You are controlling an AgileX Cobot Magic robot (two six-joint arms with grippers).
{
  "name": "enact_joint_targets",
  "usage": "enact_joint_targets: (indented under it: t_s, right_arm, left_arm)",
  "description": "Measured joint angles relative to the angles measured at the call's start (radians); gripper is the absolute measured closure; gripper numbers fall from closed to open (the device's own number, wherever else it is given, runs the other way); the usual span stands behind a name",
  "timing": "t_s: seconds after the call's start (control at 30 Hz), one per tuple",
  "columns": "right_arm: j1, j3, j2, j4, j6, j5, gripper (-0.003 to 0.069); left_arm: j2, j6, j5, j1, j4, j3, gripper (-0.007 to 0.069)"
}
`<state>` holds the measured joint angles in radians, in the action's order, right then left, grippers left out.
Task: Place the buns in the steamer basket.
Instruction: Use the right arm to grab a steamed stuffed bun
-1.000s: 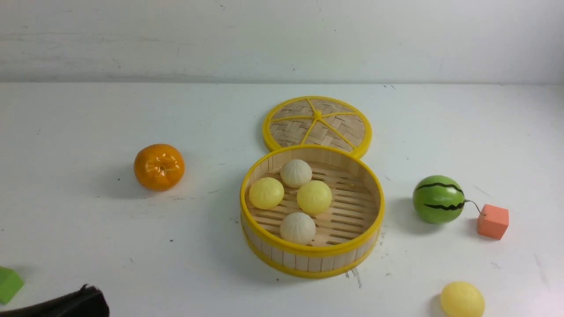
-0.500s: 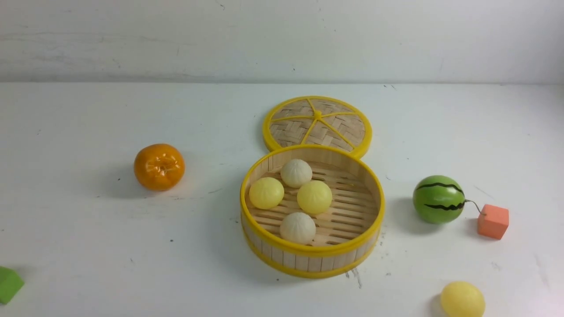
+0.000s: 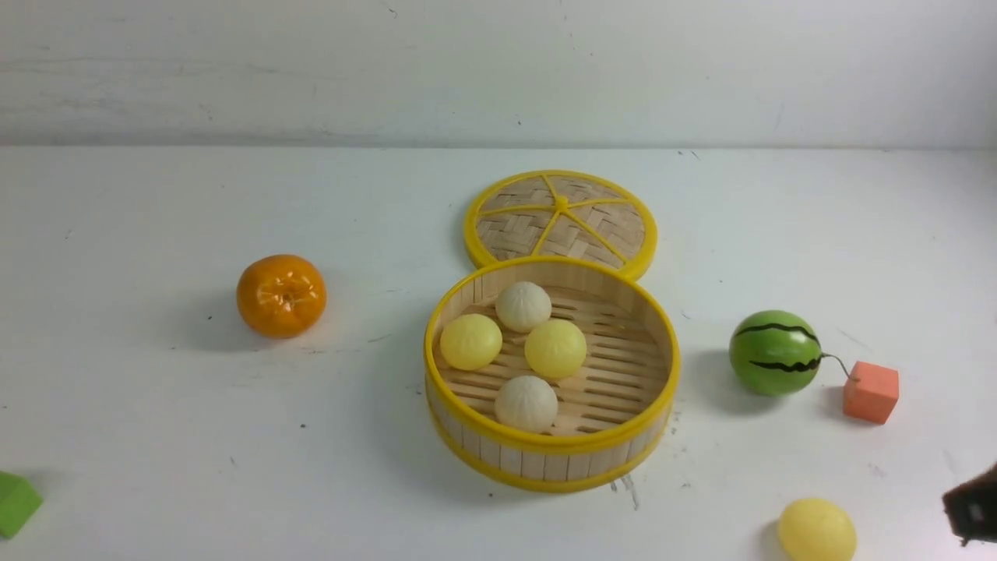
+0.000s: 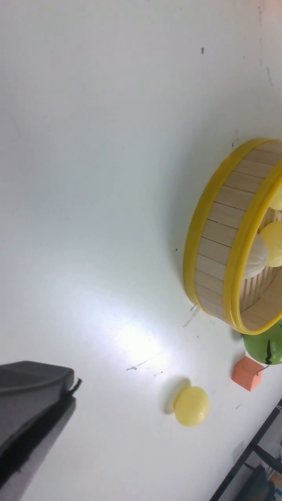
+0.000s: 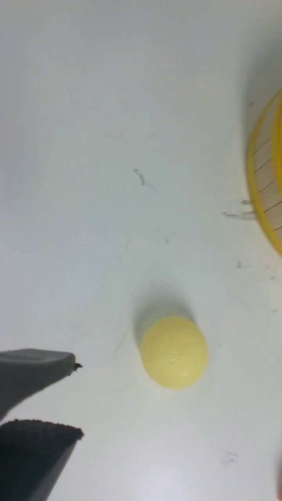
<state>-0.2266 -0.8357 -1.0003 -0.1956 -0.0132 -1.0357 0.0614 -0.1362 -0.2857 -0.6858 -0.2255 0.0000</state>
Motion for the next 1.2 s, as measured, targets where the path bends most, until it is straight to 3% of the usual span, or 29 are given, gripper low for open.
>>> enact_joint_targets:
  t_s: [0.27, 0.5, 0.63, 1.2]
  right_arm:
    - [-0.002, -0.053, -0.370, 0.009, -0.002, 0.067, 0.0444]
    - [-0.002, -0.084, -0.534, 0.028, 0.056, 0.256, 0.0399]
    - [-0.002, -0.123, -0.612, 0.044, 0.087, 0.270, 0.0393]
    - [-0.002, -0.139, -0.652, 0.124, 0.182, 0.243, 0.0420]
  left_arm:
    - [0.000, 0.000, -0.006, 0.000, 0.002, 0.000, 0.0638]
    - [0.000, 0.000, -0.009, 0.000, 0.003, 0.000, 0.0637]
    - [0.000, 0.000, -0.010, 0.000, 0.003, 0.000, 0.0634]
    - [0.000, 0.000, -0.012, 0.000, 0.003, 0.000, 0.0627]
